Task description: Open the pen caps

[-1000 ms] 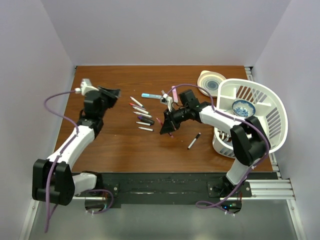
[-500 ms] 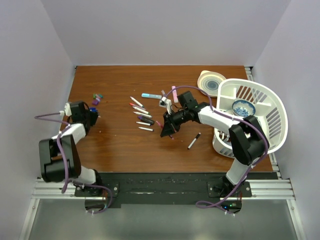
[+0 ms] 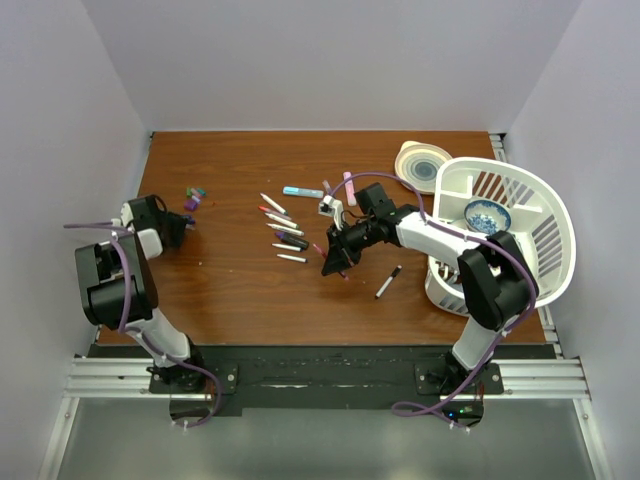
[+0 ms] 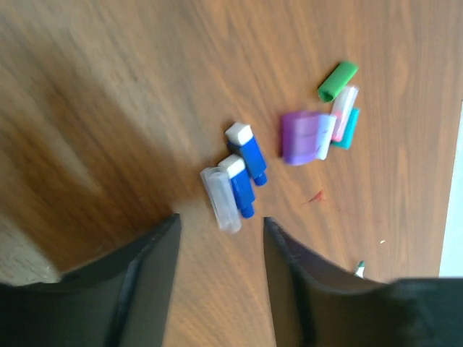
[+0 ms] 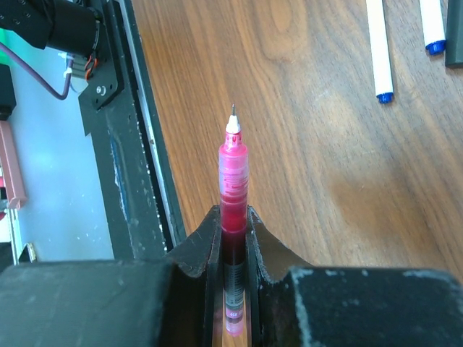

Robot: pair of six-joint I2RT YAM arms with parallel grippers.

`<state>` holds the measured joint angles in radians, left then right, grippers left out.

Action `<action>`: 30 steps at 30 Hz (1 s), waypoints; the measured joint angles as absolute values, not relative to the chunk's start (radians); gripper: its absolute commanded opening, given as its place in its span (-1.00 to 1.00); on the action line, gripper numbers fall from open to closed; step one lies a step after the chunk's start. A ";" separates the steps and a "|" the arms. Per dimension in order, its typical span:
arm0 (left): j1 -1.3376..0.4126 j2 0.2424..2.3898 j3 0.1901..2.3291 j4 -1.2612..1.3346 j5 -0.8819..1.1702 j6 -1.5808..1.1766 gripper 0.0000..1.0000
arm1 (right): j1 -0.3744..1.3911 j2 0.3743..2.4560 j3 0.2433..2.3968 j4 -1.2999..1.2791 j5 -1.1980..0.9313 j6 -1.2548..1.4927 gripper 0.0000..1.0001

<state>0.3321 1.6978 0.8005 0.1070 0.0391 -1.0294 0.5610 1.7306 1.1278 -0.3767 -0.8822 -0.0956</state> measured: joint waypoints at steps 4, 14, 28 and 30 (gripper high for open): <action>0.348 1.698 0.809 0.109 0.051 -1.028 0.23 | 0.561 1.731 1.129 -0.382 -0.881 -0.102 -1.00; 0.371 1.536 0.788 0.107 0.260 -0.928 0.53 | 0.628 1.731 1.159 -0.460 -0.750 -0.222 -1.00; 0.177 0.919 0.715 -0.009 0.370 -0.529 0.78 | 0.906 1.933 1.412 -0.639 -0.270 -0.417 -0.81; 0.164 0.854 0.715 -0.069 0.308 -0.486 0.84 | 0.931 1.987 1.474 -0.674 -0.221 -0.440 -0.78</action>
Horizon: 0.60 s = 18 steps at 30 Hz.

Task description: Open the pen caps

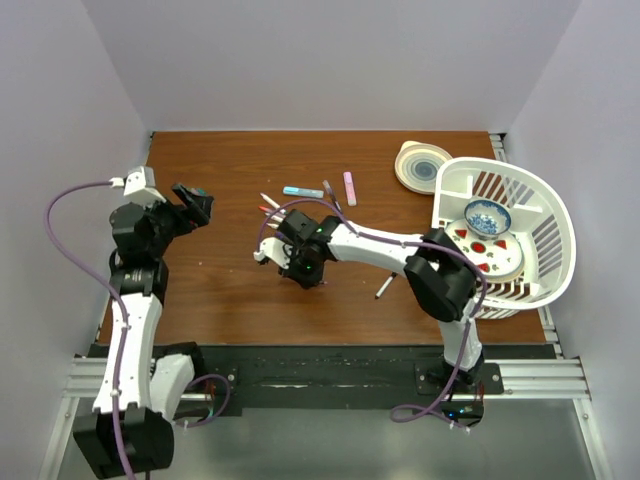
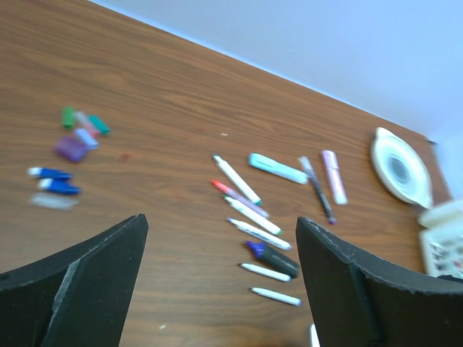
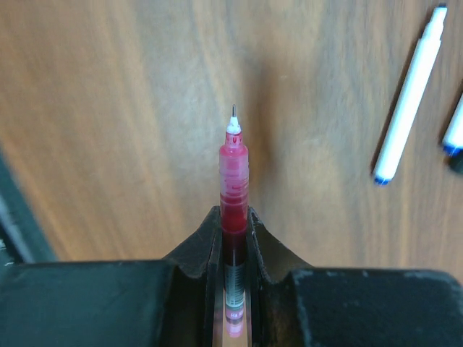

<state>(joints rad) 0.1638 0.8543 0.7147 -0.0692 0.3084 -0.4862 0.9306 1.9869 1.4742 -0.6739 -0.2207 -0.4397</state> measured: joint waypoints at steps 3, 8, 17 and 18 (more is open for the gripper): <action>0.163 0.768 0.712 -0.145 0.213 -0.447 0.87 | 0.950 2.054 1.551 -0.707 -0.154 -0.466 -0.70; 0.163 0.697 0.708 -0.195 0.114 -0.426 0.88 | 0.969 2.152 1.675 -0.767 -0.058 -0.485 -0.51; 0.163 0.684 0.704 -0.224 0.074 -0.426 0.91 | 0.974 2.224 1.792 -0.798 0.044 -0.492 -0.39; 0.163 0.683 0.704 -0.225 0.073 -0.426 0.91 | 0.974 2.233 1.803 -0.798 0.055 -0.492 -0.40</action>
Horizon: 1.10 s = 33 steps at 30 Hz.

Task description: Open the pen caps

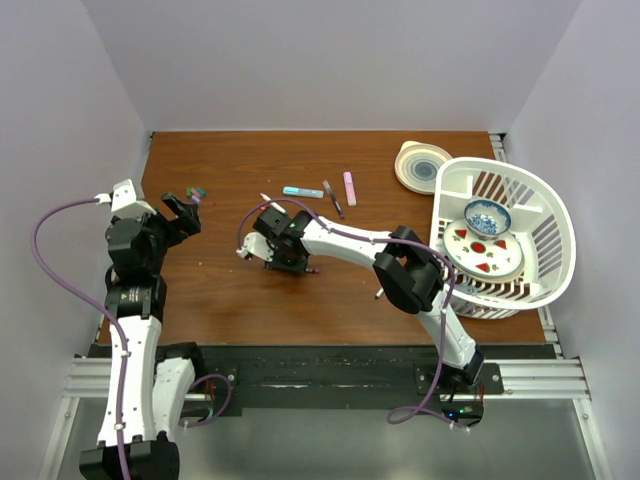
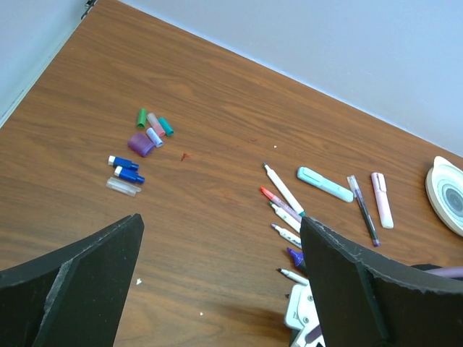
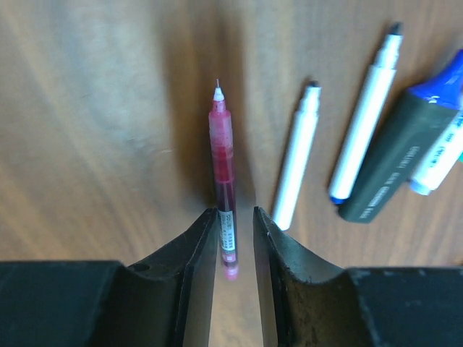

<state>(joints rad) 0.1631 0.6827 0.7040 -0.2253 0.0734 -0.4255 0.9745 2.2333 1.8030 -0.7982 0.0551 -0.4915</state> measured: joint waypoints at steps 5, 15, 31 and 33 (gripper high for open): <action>0.163 0.682 0.696 -0.227 0.073 -0.426 0.91 | 0.974 2.241 1.810 -0.791 0.121 -0.487 -0.42; 0.163 0.682 0.689 -0.227 0.074 -0.426 0.98 | 0.958 2.241 1.823 -0.787 0.138 -0.458 -0.19; 0.156 0.868 0.603 -0.134 0.398 -0.457 1.00 | 0.704 2.050 1.821 -0.791 -0.165 -0.358 -0.13; 0.134 0.892 0.583 -0.116 0.471 -0.469 0.96 | 0.635 2.036 1.821 -0.778 -0.207 -0.334 -0.13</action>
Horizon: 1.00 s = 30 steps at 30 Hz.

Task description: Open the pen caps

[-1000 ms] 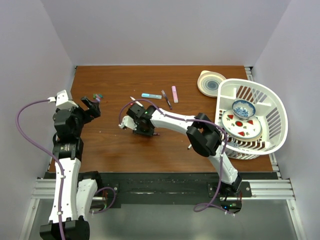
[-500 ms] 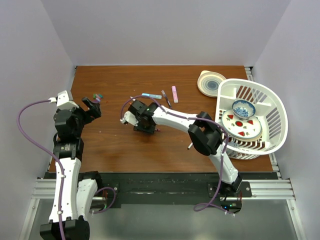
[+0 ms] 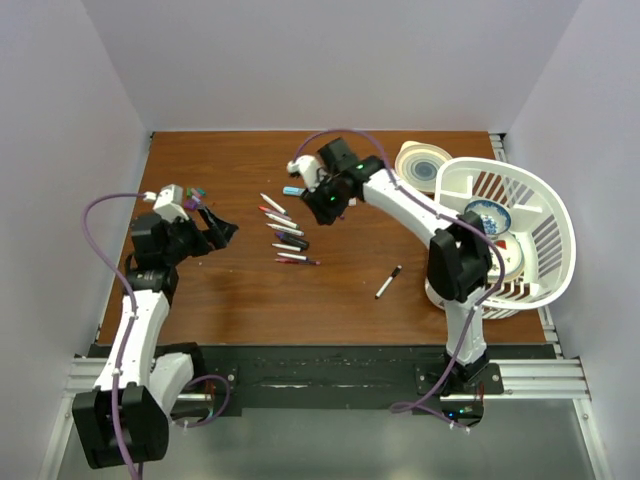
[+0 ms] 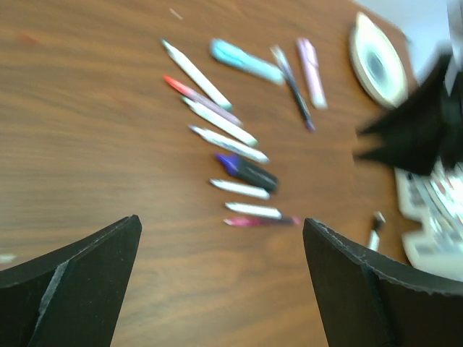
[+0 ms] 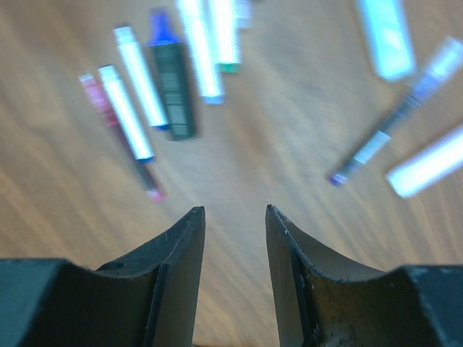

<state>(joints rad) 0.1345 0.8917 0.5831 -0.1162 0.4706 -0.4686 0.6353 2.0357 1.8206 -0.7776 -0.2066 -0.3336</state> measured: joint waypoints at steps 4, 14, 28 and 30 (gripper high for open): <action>0.015 0.919 0.566 -0.106 0.531 -0.490 0.92 | 0.518 2.067 1.838 -0.765 -0.269 -0.284 -0.15; -0.241 0.890 0.500 -0.096 0.493 -0.617 0.80 | 0.466 2.341 2.104 -0.787 -0.268 -0.243 -0.17; -0.311 0.855 0.463 -0.121 0.247 -0.671 0.87 | 0.477 2.483 2.336 -0.797 -0.335 -0.503 0.77; -0.311 0.850 0.464 -0.132 0.209 -0.670 0.87 | 0.477 2.499 2.352 -0.794 -0.353 -0.557 0.75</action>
